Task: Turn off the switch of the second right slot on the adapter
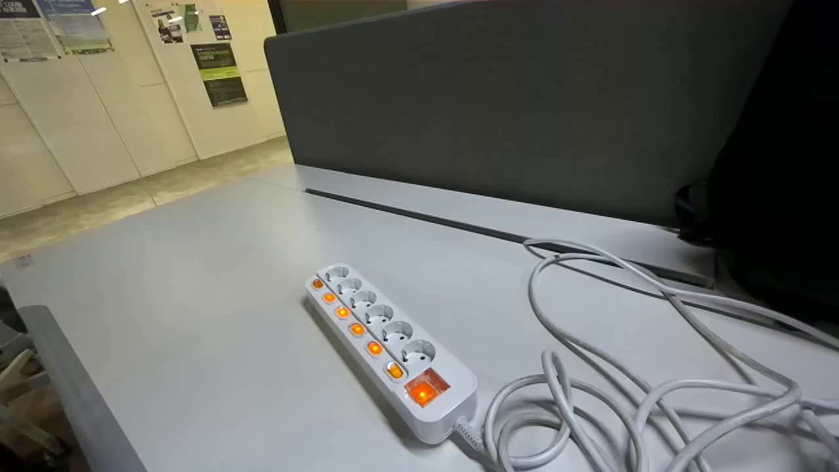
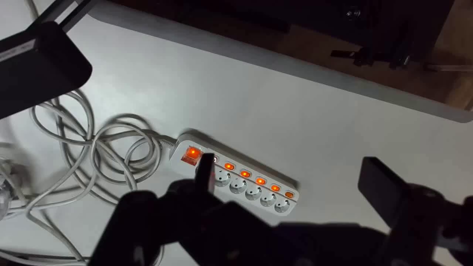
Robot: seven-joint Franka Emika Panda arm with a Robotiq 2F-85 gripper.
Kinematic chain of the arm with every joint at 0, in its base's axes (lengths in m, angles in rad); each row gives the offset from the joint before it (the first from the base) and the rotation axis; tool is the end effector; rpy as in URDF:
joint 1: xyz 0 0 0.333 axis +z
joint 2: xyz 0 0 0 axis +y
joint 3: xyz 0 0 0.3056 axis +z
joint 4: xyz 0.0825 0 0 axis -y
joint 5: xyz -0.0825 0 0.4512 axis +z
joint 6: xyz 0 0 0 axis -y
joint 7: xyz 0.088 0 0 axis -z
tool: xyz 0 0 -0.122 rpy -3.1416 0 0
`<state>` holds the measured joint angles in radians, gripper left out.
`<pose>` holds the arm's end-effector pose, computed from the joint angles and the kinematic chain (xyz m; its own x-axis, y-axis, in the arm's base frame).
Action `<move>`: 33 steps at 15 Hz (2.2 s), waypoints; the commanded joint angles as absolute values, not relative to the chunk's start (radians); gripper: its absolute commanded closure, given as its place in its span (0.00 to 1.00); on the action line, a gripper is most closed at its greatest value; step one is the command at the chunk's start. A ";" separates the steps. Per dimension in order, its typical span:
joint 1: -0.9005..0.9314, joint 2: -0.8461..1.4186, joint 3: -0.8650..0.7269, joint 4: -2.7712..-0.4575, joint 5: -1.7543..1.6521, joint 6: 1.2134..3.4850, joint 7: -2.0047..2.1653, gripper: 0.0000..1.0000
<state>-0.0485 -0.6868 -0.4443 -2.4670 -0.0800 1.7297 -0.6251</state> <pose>0.3671 -0.2029 0.4549 0.9682 0.2471 0.0400 0.2499 -0.9442 -0.2145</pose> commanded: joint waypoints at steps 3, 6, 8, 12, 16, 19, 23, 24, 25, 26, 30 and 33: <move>-0.076 -0.678 -0.422 -2.466 -0.065 1.731 -0.641 0.00; -0.076 -0.678 -0.422 -2.466 -0.065 1.731 -0.641 0.00; -0.076 -0.678 -0.422 -2.466 -0.065 1.731 -0.642 0.00; -0.076 -0.678 -0.422 -2.466 -0.065 1.731 -0.642 0.00; -0.090 -0.648 -0.410 -2.528 -0.076 1.894 -0.626 0.00; -0.091 -0.586 -0.410 -2.603 -0.070 2.102 -0.630 0.00; -0.069 -0.475 -0.395 -2.682 -0.020 2.360 -0.623 0.00; -0.059 -0.441 -0.385 -2.696 0.003 2.413 -0.614 0.00; -0.047 -0.411 -0.378 -2.706 0.028 2.456 -0.614 0.00; -0.032 -0.369 -0.366 -2.711 0.069 2.497 -0.589 0.00; 0.000 -0.197 -0.295 -2.693 0.179 2.570 -0.493 0.00; 0.010 -0.076 -0.233 -2.674 0.224 2.654 -0.449 0.00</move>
